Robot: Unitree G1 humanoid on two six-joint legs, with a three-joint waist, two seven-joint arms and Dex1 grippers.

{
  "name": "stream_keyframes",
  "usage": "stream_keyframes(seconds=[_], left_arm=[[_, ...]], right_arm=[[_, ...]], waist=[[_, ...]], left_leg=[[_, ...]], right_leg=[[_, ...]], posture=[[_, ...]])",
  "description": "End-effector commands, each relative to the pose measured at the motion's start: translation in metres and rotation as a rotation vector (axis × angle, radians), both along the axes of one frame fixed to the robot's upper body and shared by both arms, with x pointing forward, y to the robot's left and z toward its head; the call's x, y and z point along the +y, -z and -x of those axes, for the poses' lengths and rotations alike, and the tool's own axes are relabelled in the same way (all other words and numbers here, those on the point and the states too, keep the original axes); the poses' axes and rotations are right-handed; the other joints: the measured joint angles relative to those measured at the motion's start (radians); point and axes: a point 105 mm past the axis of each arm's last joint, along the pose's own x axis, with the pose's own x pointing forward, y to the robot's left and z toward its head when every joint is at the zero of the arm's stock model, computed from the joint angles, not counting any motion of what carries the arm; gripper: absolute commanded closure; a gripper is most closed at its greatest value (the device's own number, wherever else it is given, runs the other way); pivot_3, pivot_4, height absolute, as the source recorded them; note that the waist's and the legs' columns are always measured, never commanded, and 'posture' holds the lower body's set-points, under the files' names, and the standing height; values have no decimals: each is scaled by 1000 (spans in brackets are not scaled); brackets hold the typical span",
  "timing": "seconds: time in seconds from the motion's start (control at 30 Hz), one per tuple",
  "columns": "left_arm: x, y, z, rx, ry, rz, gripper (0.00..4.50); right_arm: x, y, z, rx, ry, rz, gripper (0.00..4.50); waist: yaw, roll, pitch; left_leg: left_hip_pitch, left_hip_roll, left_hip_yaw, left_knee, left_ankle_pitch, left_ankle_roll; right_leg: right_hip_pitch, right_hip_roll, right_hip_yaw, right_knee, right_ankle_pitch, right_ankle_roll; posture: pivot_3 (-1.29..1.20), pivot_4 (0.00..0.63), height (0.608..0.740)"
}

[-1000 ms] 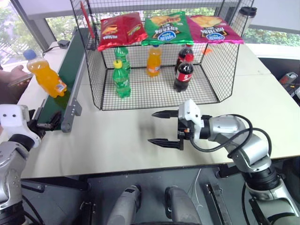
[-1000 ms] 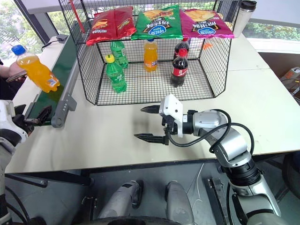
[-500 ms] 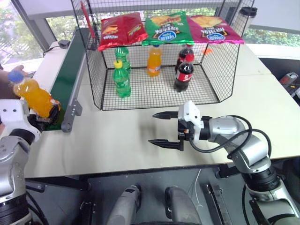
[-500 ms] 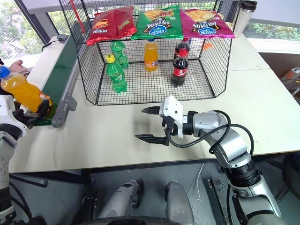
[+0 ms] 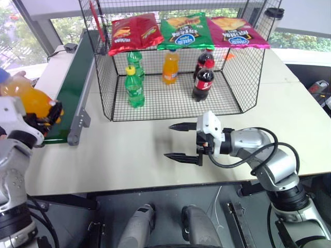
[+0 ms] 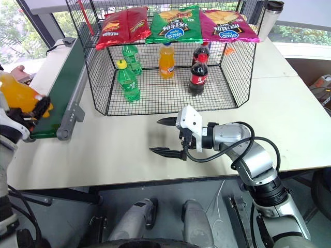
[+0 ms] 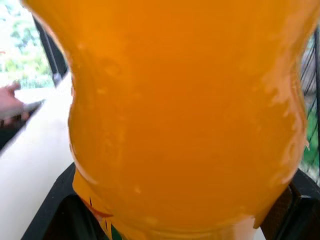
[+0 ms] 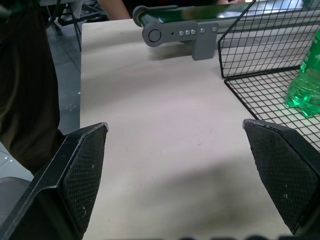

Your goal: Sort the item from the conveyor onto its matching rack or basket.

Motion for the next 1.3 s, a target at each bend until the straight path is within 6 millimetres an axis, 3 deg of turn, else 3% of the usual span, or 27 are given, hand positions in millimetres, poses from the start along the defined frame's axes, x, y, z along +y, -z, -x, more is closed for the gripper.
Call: stream_keyframes(seconds=[0.03, 0.2, 0.37, 0.5, 0.63, 0.77, 1.0, 1.3], left_arm=[[-43, -14, -3, -9, 221, -72, 1454], [-108, -1, -9, 54, 499, -145, 1454], [-174, 31, -10, 122, 792, -218, 1454], [-205, 59, -12, 147, 927, -343, 1454], [-225, 73, -13, 130, 1024, -423, 1454], [-242, 75, -17, 88, 1091, -463, 1454], [-254, 76, -25, 59, 1103, -462, 1454], [-259, 75, -18, 44, 1135, -449, 1454]], right_arm=[[2, -13, 1, -42, -12, -32, 0], [3, -18, -2, -34, -5, -64, 0], [3, -21, -8, -34, 21, -63, 0], [3, -24, -11, -33, 39, -69, 0], [4, -28, -14, -44, 63, -75, 0], [5, -32, -16, -58, 75, -79, 0], [5, -34, -21, -70, 103, -80, 0], [7, -35, -31, -82, 147, -78, 0]], waist=[[-1, 0, 0], [3, 0, 0], [-3, 0, 0], [-2, 0, 0], [-2, 0, 0], [2, 0, 0], [-3, 0, 0], [-2, 0, 0]], left_leg=[[0, 0, 0, 0, 0, 0], [0, 0, 0, 0, 0, 0], [0, 0, 0, 0, 0, 0], [0, 0, 1, 0, 1, 2], [0, 0, 1, 0, 1, 2], [-1, 0, 1, 0, 1, 3], [-1, 0, 1, 0, 2, 3], [0, 0, 1, 2, 2, 3]], right_leg=[[0, 0, 0, 0, 0, 0], [0, 0, 0, 0, -1, -2], [0, 0, 0, 0, 0, -1], [0, 0, 1, 0, 0, -1], [0, 0, 1, 0, -1, -2], [0, 0, 1, 0, 0, -1], [0, 0, 0, 0, 1, 1], [-1, 0, 0, 2, 1, 1]], posture=[[0, 150, 739], [0, 150, 739], [0, 150, 739], [0, 150, 739], [0, 150, 739], [0, 150, 739], [0, 150, 739], [0, 150, 739]])
